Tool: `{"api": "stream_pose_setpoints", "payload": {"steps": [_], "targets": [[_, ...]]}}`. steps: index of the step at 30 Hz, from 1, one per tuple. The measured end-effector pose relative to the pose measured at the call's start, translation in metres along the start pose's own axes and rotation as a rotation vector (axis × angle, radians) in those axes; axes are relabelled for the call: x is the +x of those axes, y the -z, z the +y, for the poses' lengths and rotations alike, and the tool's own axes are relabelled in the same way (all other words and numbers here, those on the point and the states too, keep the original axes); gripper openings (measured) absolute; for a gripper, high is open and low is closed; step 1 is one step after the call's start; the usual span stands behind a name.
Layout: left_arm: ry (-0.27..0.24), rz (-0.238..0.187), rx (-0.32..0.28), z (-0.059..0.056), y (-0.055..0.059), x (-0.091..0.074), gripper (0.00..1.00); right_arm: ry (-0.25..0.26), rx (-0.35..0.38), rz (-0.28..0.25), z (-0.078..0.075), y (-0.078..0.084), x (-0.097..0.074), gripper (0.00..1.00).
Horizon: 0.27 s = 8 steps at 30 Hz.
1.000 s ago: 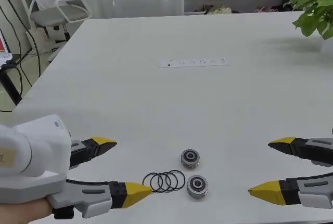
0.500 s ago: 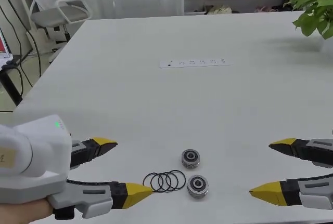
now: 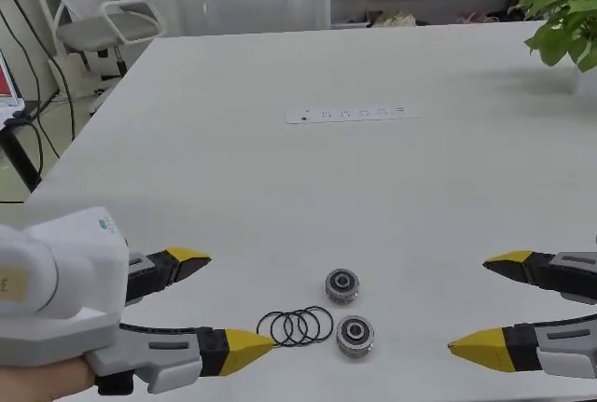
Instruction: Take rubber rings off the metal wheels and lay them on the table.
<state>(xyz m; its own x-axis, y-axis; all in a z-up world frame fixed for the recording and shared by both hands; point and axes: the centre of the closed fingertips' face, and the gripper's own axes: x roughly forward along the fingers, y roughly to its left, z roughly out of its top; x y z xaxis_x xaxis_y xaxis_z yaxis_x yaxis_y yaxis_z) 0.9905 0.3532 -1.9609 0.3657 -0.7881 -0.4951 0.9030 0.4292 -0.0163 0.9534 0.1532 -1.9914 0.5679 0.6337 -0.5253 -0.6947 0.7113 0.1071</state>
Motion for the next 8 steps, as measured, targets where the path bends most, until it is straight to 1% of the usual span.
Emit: {"api": "stream_pose_setpoints", "payload": {"steps": [8], "targets": [[0.001,-0.001,0.002,0.0005,-0.0015,0.0002,0.67,0.0,-0.005,0.006,-0.0001,0.0003,0.0003,0.74]]}}
